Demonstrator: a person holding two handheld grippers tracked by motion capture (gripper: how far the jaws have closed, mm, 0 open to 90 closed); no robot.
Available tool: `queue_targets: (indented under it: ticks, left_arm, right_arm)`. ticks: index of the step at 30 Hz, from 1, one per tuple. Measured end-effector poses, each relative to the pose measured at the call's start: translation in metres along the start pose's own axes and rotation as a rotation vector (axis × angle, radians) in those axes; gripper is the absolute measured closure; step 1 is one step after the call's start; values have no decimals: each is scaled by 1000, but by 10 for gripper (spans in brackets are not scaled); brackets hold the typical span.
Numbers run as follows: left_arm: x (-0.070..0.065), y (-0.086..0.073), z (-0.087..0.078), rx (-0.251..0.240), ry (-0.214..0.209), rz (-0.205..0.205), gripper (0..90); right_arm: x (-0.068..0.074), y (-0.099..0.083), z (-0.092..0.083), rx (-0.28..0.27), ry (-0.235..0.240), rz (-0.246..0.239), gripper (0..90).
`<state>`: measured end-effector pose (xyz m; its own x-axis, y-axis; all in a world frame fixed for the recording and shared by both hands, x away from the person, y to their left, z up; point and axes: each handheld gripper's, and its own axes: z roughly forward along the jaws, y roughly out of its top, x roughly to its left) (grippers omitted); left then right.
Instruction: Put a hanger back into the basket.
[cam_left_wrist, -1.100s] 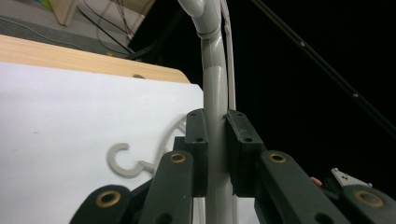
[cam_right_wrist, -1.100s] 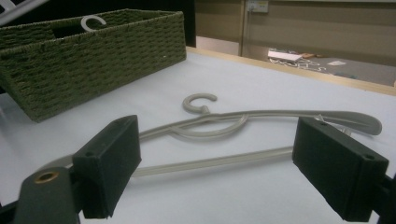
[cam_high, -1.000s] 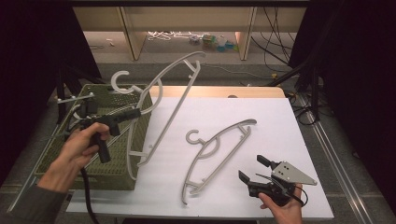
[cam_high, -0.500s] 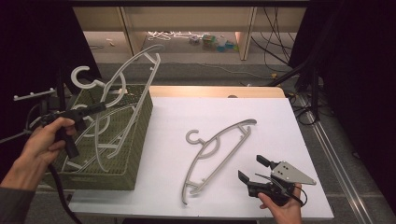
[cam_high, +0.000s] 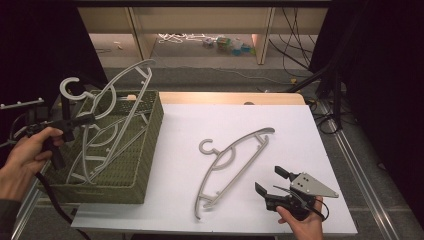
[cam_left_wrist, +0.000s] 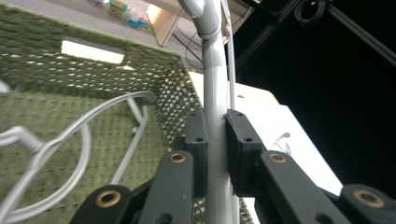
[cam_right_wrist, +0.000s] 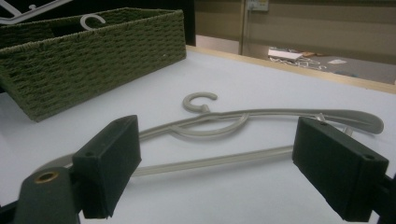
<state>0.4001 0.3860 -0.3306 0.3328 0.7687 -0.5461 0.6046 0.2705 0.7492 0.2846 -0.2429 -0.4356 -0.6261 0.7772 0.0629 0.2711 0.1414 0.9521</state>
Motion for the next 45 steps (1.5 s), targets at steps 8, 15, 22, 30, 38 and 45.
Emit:
queue_targets:
  ticks: [8, 15, 22, 30, 38, 45]
  left_arm:
    - [24, 4, -8, 7, 26, 11, 800]
    - [38, 10, -12, 8, 55, 24, 800]
    - [47, 16, -11, 1, 67, 25, 800]
    - [53, 15, -6, 21, 67, 53, 800]
    - [59, 11, -7, 28, 74, 91, 800]
    - [62, 5, -11, 40, 53, 143, 800]
  right_arm:
    - [0, -1, 2, -16, 11, 8, 161]
    - [1, 0, 2, -9, 14, 13, 161]
    - [1, 0, 1, 0, 5, 8, 161]
    - [0, 0, 1, -6, 3, -2, 161]
    - [1, 0, 2, -14, 14, 9, 161]
    - [0, 0, 2, -6, 6, 3, 161]
